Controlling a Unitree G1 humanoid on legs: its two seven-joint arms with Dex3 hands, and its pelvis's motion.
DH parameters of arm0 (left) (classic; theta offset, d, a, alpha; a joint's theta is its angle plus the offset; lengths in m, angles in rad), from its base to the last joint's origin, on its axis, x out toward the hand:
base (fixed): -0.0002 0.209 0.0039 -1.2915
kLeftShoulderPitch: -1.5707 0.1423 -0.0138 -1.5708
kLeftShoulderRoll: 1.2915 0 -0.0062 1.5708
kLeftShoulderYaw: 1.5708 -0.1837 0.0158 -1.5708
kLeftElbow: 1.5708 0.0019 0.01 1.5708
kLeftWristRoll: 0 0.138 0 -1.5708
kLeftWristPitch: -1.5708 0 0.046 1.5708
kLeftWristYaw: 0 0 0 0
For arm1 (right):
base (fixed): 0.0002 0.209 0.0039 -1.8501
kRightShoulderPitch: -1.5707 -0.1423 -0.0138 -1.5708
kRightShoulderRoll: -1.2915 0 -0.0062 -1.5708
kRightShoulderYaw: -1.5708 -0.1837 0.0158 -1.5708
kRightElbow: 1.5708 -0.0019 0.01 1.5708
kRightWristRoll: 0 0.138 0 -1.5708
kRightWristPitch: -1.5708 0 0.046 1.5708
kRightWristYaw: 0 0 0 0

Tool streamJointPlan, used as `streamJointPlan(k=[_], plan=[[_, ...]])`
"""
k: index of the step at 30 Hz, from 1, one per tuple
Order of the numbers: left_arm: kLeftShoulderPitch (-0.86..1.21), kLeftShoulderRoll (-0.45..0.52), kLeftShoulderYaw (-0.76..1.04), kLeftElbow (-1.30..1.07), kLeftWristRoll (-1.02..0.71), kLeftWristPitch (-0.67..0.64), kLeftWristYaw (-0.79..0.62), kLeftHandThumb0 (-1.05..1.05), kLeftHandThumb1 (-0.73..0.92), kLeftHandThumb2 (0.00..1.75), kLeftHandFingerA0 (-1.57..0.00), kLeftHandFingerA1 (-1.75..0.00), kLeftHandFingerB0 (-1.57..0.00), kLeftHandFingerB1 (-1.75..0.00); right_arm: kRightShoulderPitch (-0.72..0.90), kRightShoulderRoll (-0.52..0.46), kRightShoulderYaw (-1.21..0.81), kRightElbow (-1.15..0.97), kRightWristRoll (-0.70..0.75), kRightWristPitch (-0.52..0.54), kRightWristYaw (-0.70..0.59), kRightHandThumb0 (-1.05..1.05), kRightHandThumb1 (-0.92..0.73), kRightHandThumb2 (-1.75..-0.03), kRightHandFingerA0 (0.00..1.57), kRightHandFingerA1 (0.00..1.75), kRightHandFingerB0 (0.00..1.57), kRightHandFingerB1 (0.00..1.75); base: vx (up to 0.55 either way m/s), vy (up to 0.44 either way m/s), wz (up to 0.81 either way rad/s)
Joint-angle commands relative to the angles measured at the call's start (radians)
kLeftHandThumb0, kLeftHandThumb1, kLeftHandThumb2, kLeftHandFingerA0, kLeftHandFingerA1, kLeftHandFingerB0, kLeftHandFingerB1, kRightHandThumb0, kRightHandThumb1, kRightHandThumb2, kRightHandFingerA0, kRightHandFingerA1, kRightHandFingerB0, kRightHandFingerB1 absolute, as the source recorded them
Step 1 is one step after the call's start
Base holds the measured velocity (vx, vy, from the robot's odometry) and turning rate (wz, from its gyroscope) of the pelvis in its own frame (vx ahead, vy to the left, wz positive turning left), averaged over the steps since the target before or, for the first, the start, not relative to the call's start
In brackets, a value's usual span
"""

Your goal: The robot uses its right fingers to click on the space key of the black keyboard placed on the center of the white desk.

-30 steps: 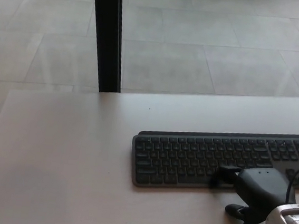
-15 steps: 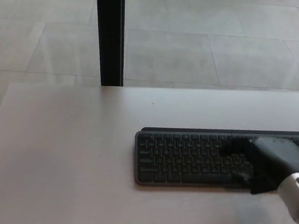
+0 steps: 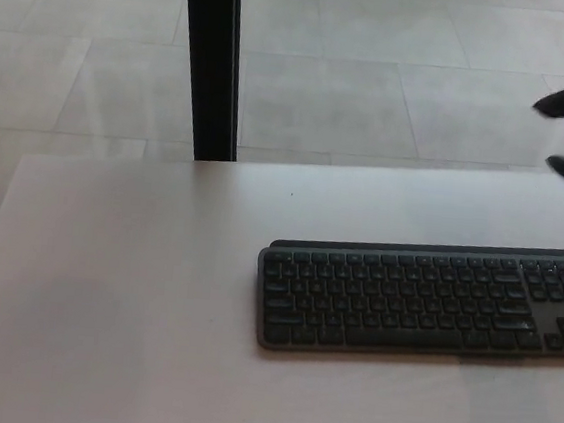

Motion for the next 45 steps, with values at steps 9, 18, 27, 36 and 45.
streamJointPlan(k=[9,18,27,36,45], plan=[[0.009,0.023,0.007,0.006,-0.017,-0.016,0.012,-0.53,0.62,0.59,-0.78,-0.71,-0.72,-0.59,0.142,-0.4,-0.85,0.454,0.515,-0.005,0.027,-0.55,-0.54,-0.58,1.31,1.01,0.73,0.52,0.0,0.0,0.0],[0.01,0.026,0.002,0.009,-0.012,-0.021,0.002,-0.53,0.63,0.59,-0.77,-0.66,-0.67,-0.55,0.387,-0.307,-1.093,0.653,0.635,-0.042,-0.115,-0.54,-0.52,-0.68,1.19,0.87,0.65,0.74,0.0,0.0,0.0],[0.0,0.022,0.004,0.007,-0.014,-0.019,0.012,-0.52,0.63,0.59,-0.8,-0.7,-0.7,-0.57,0.434,-0.125,-1.203,0.764,0.724,-0.041,-0.182,-0.5,-0.49,-0.76,1.27,0.97,1.13,1.12,0.0,0.0,0.0],[0.003,0.023,-0.001,-0.004,-0.01,-0.034,0.003,-0.52,0.64,0.59,-0.76,-0.69,-0.69,-0.57,0.41,-0.053,-1.302,0.822,0.788,0.03,-0.137,-0.47,-0.53,-0.78,1.06,1.09,0.77,1.03,0.0,0.0,0.0],[-0.007,0.03,0.008,0.004,-0.018,-0.021,0.0,-0.52,0.64,0.59,-0.81,-0.73,-0.69,-0.58,0.421,-0.023,-1.287,0.861,0.752,0.029,-0.125,-0.47,-0.56,-0.78,0.96,1.08,0.7,0.99,0.0,0.0,0.0]])
